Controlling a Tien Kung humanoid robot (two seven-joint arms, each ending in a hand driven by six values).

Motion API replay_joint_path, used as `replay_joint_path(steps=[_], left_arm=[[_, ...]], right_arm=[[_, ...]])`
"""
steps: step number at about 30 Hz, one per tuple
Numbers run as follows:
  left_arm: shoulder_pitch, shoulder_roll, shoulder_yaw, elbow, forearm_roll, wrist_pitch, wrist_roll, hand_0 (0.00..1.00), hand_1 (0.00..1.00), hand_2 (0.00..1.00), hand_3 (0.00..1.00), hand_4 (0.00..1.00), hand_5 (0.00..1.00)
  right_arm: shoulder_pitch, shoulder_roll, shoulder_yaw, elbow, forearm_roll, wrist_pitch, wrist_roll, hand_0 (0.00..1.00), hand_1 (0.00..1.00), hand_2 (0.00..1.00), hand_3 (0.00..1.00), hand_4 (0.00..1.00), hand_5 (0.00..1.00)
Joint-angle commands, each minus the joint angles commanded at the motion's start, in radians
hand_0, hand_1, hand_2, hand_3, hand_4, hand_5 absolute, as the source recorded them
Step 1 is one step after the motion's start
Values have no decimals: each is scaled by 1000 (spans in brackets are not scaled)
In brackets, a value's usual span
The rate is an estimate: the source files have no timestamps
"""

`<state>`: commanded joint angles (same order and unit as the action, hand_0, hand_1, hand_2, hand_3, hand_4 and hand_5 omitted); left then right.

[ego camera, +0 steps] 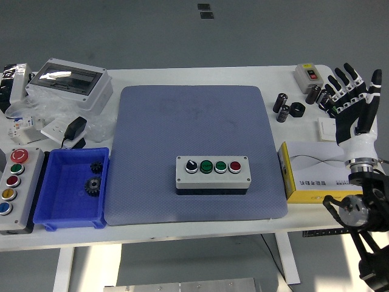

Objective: Pick up the button,place it on the desk,press the button,press the button

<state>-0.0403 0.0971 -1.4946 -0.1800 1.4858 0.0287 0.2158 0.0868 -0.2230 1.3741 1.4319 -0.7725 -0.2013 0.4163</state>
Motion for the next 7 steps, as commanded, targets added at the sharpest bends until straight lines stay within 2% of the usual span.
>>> replay_joint_path(steps=[7], left_arm=[[-3, 1, 3, 0, -4, 0, -3, 627, 591, 513, 580, 627, 155]], right_arm=[[0, 0, 1, 6, -17, 1, -16, 838, 789, 805, 783, 922, 998]])
